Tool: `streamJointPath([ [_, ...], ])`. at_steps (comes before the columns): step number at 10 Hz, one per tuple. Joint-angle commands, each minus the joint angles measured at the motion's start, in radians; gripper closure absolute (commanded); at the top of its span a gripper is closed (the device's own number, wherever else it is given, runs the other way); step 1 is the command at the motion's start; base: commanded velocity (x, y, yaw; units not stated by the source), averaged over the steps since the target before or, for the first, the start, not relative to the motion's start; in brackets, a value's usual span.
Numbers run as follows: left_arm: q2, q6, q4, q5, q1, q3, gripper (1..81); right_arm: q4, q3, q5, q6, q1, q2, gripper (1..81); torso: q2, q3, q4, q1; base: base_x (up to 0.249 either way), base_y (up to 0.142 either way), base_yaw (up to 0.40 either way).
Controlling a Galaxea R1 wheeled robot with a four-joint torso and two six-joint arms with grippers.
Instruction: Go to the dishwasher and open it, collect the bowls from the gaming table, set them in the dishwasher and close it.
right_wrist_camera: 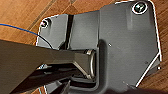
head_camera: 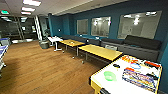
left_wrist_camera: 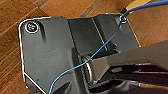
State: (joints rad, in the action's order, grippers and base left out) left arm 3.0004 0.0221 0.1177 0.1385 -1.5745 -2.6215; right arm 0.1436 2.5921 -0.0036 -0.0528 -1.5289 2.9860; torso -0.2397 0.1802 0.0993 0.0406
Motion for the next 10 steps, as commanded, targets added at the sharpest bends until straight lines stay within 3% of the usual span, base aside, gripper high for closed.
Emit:
streamJointPath([
  [1, -0.001, -0.007, 0.016, -0.043, 0.043, 0.004, 1.0, 0.008, -0.008, -0.050, 0.002, 0.054, -0.002, 1.0, 0.000, 0.000, 0.000, 0.000, 0.142, 0.065, 0.000],
  [10, 0.000, -0.007, 0.014, -0.043, 0.044, 0.003, 1.0, 0.008, -0.004, -0.050, 0.002, 0.055, 0.000, 1.0, 0.000, 0.000, 0.000, 0.000, 0.142, 0.007, 0.000],
])
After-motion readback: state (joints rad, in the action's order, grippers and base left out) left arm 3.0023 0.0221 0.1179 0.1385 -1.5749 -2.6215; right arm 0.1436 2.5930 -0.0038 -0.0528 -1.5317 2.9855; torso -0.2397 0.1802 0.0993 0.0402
